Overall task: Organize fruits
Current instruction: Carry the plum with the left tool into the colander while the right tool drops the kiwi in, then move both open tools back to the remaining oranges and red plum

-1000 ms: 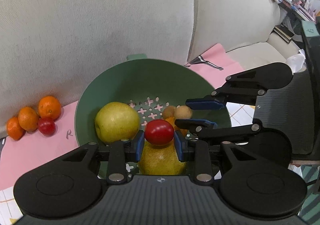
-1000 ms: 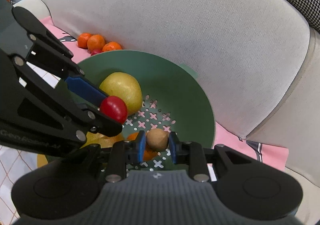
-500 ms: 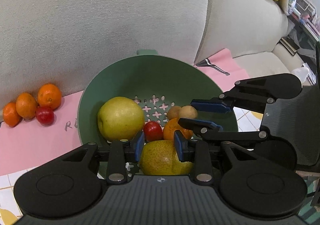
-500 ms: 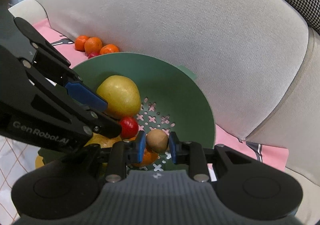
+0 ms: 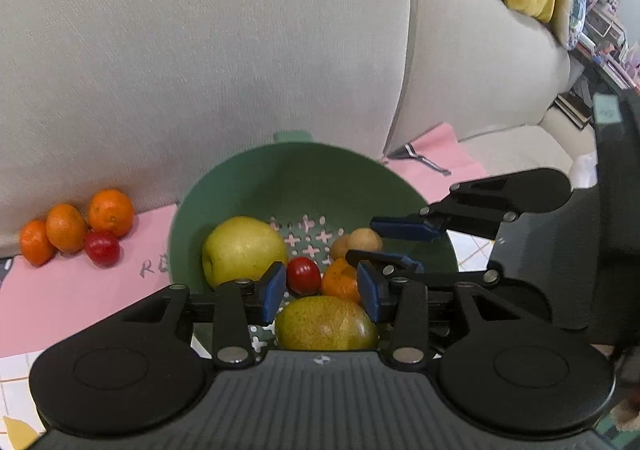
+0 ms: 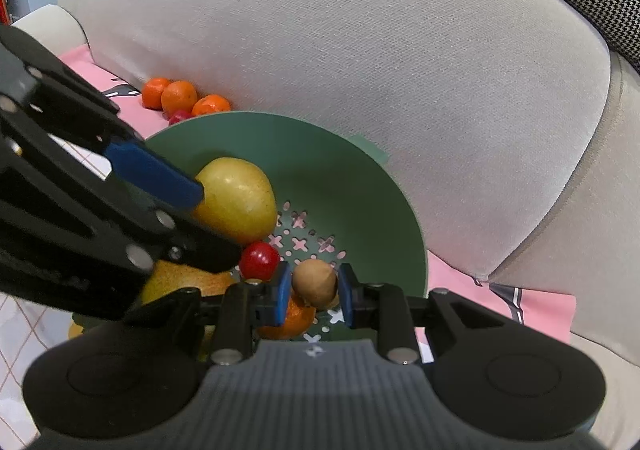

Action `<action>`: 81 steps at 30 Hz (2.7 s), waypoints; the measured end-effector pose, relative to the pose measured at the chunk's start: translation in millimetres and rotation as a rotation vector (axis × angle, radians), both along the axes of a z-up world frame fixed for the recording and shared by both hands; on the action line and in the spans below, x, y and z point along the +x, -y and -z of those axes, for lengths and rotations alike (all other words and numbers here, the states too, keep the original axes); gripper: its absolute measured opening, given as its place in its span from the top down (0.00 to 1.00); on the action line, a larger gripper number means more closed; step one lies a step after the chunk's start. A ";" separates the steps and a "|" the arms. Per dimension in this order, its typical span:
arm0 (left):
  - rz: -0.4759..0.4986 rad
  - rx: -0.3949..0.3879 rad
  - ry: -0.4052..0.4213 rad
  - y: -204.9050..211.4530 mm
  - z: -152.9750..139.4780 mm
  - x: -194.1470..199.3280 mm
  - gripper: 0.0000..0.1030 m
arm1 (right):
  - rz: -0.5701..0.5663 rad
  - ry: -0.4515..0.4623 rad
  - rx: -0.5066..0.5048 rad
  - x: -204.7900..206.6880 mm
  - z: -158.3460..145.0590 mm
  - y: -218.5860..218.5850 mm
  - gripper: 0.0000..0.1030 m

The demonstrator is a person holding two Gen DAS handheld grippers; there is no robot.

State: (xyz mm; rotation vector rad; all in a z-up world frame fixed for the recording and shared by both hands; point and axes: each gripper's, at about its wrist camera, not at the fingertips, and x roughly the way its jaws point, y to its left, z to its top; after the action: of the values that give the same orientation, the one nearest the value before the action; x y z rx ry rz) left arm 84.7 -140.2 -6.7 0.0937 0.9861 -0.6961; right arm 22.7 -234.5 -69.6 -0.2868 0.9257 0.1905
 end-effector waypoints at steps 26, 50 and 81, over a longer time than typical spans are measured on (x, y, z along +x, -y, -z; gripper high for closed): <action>-0.109 -0.023 0.070 -35.4 -22.7 -9.1 0.51 | 0.101 0.098 0.017 -6.9 -5.5 -19.0 0.62; -0.274 -0.010 0.204 -142.4 -41.3 -16.2 0.48 | 0.085 0.333 0.153 -56.0 -48.5 -110.2 0.43; -0.441 -0.043 0.180 -224.9 15.6 25.0 0.48 | 0.095 0.270 0.142 17.3 -4.9 -210.6 0.38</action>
State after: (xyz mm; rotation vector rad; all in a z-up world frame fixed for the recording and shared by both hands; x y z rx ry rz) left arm 109.7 84.6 -22.3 -0.0962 0.7823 -0.2975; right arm 40.0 -23.8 -64.7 -0.1321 0.6529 0.1251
